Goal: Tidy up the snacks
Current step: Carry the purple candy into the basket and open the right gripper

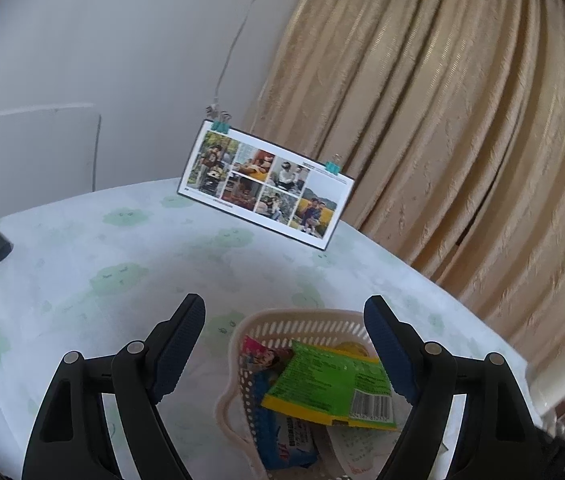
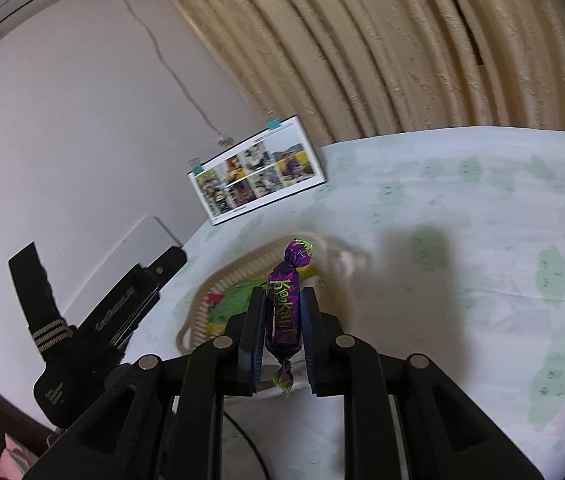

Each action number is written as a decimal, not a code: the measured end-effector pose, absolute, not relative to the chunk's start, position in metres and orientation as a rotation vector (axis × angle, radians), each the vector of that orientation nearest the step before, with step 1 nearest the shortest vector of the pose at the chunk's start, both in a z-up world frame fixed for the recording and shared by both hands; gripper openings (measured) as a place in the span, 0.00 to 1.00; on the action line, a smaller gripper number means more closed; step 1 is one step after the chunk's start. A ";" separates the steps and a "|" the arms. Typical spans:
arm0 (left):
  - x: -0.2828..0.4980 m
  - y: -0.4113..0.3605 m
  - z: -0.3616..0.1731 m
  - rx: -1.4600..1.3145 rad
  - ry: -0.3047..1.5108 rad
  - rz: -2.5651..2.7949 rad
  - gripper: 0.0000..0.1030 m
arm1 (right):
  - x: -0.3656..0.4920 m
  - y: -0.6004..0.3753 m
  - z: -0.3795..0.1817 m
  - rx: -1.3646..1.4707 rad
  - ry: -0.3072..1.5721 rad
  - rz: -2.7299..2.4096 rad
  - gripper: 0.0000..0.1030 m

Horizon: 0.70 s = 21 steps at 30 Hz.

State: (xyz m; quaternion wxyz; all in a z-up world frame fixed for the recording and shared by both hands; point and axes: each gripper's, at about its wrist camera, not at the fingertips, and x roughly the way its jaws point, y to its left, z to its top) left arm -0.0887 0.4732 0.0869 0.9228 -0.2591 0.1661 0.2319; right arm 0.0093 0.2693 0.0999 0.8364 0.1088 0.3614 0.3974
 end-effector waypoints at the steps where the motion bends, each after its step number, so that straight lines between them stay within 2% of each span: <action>1: -0.090 0.475 0.087 -0.543 0.335 0.482 0.79 | 0.007 0.274 0.099 0.226 0.768 0.856 0.17; 12: -0.102 0.488 0.086 -0.603 0.303 0.516 0.79 | -0.013 0.324 0.087 0.129 0.803 0.990 0.18; 15: -0.101 0.489 0.086 -0.607 0.307 0.518 0.79 | -0.008 0.324 0.082 0.146 0.822 0.983 0.35; 21: -0.100 0.490 0.086 -0.605 0.308 0.517 0.79 | -0.009 0.310 0.085 0.162 0.782 0.959 0.35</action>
